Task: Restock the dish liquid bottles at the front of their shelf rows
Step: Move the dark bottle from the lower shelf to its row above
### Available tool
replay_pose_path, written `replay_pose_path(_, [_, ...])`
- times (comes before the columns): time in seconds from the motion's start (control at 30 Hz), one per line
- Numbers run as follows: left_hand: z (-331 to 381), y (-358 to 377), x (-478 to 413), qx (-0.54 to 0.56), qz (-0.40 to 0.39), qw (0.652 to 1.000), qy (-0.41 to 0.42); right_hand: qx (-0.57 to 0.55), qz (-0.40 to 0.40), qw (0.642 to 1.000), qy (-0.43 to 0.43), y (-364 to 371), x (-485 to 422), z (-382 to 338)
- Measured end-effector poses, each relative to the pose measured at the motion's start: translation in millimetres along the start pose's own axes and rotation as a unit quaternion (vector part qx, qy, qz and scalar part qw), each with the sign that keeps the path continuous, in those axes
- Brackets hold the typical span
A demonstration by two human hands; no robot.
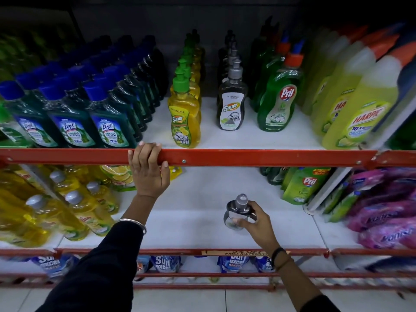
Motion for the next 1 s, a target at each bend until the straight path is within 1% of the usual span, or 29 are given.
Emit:
replay_pose_path(0.1, [1, 0, 0, 0.001, -0.002, 1.000, -0.007, -0.036, 0.020, 0.999, -0.035, -11, 5, -39])
replay_pose_path(0.3, [-1, 0, 0, 0.006, -0.014, 1.000, -0.014, -0.089, 0.047, 0.986, -0.135, -36, 11, -144])
replay_pose_path(0.47, [1, -2, -1, 0.005, -0.020, 1.000, -0.018, -0.135, 0.081, 0.961, -0.228, -61, 10, -226])
replay_pose_path(0.6, [1, -2, 0, 0.010, -0.027, 0.999, -0.022, -0.153, 0.143, 0.940, -0.268, -79, -6, -263])
replay_pose_path(0.67, [1, -2, 0, 0.010, -0.027, 0.999, -0.020, -0.146, 0.173, 0.935, -0.275, -84, -19, -272])
replay_pose_path(0.77, [2, -3, 0, 0.006, -0.025, 1.000, -0.015, -0.114, 0.188, 0.940, -0.260, -82, -45, -275])
replay_pose_path(0.9, [1, -3, -1, 0.009, -0.031, 0.999, -0.017, -0.058, 0.168, 0.958, -0.224, -72, -76, -266])
replay_pose_path(1.0, [1, -3, 0, 0.013, -0.032, 0.999, -0.017, -0.040, 0.148, 0.965, -0.214, -64, -85, -260])
Point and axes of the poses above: each hand's wrist, its own x-axis away from the middle knuckle, its own y-axis out of the palm, z = x × y, the point moved 10 cm from there along -x, towards the middle knuckle, and after that the axes turned 5 degrees about -z, right-handed, at the moved point
